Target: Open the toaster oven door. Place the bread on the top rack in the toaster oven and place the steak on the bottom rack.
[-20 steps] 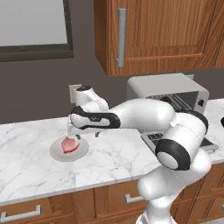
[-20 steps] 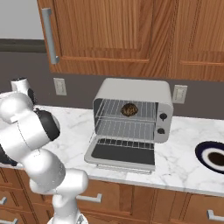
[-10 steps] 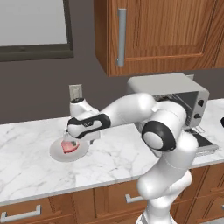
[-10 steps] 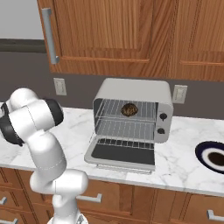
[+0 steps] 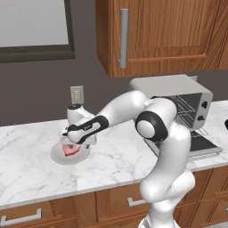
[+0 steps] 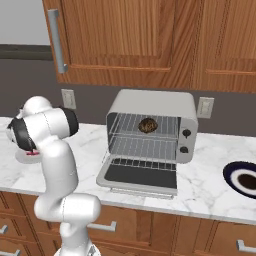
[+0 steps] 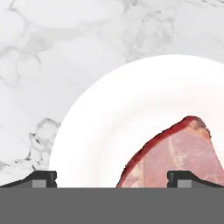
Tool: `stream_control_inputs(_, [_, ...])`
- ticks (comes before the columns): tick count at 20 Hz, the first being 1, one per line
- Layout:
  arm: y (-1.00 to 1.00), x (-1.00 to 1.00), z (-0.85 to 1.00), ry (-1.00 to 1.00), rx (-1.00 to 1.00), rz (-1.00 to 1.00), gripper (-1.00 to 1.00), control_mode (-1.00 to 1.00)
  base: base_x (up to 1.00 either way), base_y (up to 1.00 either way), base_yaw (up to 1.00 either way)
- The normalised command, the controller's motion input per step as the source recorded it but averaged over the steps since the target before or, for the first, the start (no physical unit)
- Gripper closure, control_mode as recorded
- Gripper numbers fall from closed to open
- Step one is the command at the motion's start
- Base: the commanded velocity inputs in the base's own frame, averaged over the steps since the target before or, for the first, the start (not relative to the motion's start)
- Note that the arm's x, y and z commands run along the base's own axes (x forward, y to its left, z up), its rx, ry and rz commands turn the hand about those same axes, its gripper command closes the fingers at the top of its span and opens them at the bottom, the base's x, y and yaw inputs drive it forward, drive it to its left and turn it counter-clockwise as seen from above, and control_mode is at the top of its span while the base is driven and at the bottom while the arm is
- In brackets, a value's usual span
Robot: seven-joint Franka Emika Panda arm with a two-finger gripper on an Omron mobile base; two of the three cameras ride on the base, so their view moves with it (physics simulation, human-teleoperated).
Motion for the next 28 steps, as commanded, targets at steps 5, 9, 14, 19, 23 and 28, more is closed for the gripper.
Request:
stream_control_inputs(5, [0.24,0.34,-0.43,0.00,0.00,-0.10,-1.00,-1.00,0.00,0.00,0.00])
stream_control_inputs(9, [0.25,0.32,-0.19,-0.04,0.00,-0.08,-1.00,-1.00,0.00,0.00,0.00])
stream_control_inputs(14, [0.02,0.12,-0.17,-0.04,0.00,-0.07,1.00,-1.00,0.00,0.00,0.00])
stream_control_inputs(19, [-0.19,0.04,-0.09,-0.10,0.02,-0.03,1.00,-1.00,0.00,0.00,0.00])
stream_control_inputs(23, [-0.51,0.00,0.14,-0.12,0.08,0.00,1.00,-1.00,0.00,0.00,0.00])
stream_control_inputs(28, [-0.57,-0.12,0.36,0.00,0.12,0.00,1.00,-1.00,0.00,0.00,0.00])
